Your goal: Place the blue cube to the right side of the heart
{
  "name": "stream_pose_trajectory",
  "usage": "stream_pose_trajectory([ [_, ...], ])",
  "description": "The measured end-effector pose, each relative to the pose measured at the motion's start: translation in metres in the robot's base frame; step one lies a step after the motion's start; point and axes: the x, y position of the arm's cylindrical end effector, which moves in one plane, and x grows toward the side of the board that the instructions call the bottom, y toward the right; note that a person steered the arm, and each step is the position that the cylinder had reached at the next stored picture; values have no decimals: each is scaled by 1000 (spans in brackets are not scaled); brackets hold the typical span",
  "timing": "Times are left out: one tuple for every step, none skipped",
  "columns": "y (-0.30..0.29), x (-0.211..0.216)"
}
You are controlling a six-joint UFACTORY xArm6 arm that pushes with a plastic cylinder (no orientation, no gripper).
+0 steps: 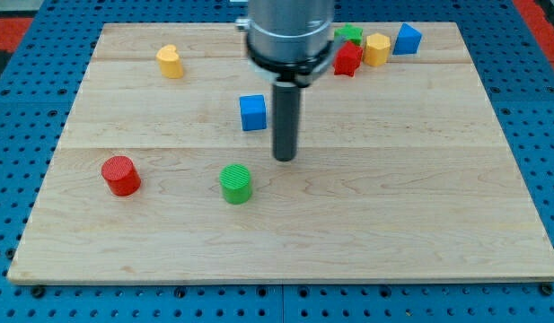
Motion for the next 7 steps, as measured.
stream_pose_trajectory([
  [-55,-16],
  [-78,-51],
  [-60,-66],
  [-64,5],
  [-15,-33],
  [-72,-102],
  [-52,-136],
])
